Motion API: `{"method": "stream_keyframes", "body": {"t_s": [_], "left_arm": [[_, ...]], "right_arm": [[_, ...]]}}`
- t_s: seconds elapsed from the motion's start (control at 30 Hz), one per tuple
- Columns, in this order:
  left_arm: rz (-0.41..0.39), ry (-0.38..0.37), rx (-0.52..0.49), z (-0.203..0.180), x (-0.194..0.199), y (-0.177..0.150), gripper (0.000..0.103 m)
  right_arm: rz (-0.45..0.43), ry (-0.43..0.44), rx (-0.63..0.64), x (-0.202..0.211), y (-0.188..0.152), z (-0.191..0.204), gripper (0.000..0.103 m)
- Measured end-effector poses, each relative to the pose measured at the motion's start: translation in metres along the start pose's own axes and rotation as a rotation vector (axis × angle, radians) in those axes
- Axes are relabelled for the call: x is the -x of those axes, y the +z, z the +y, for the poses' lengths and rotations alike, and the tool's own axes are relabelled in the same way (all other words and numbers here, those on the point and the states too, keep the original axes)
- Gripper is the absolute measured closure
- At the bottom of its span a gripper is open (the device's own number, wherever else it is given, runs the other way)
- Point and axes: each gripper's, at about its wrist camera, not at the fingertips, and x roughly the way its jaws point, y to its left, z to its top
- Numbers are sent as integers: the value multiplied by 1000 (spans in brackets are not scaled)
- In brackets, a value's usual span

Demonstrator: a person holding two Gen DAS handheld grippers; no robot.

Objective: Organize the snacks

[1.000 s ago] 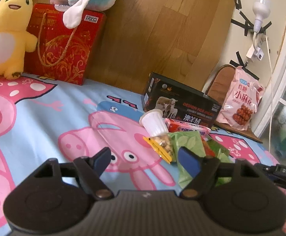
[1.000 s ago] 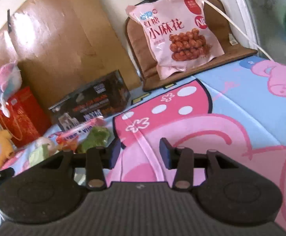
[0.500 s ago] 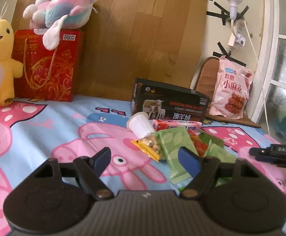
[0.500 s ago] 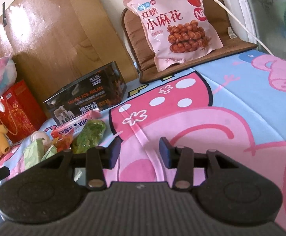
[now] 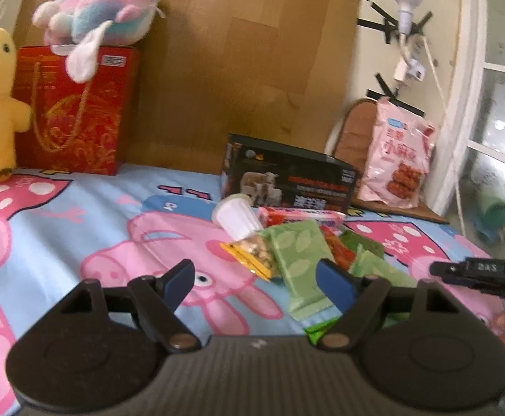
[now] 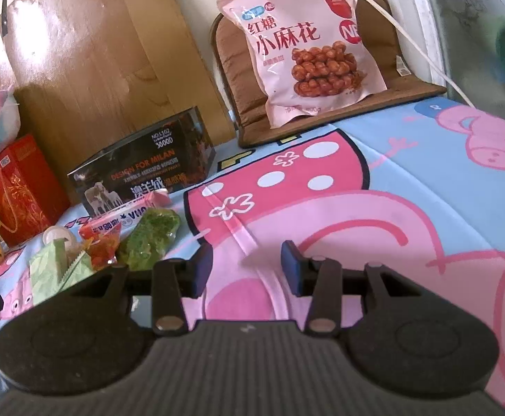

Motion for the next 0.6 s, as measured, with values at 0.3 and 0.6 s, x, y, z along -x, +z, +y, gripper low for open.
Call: {"method": "stream_keyframes", "body": {"t_s": [0.3, 0.6], "left_arm": [[23, 48, 179, 32, -7, 6, 22], [-1, 83, 124, 22, -7, 6, 22]], "right_arm": [[14, 173, 216, -10, 38, 32, 53], [148, 340, 599, -94, 75, 84, 42]]}}
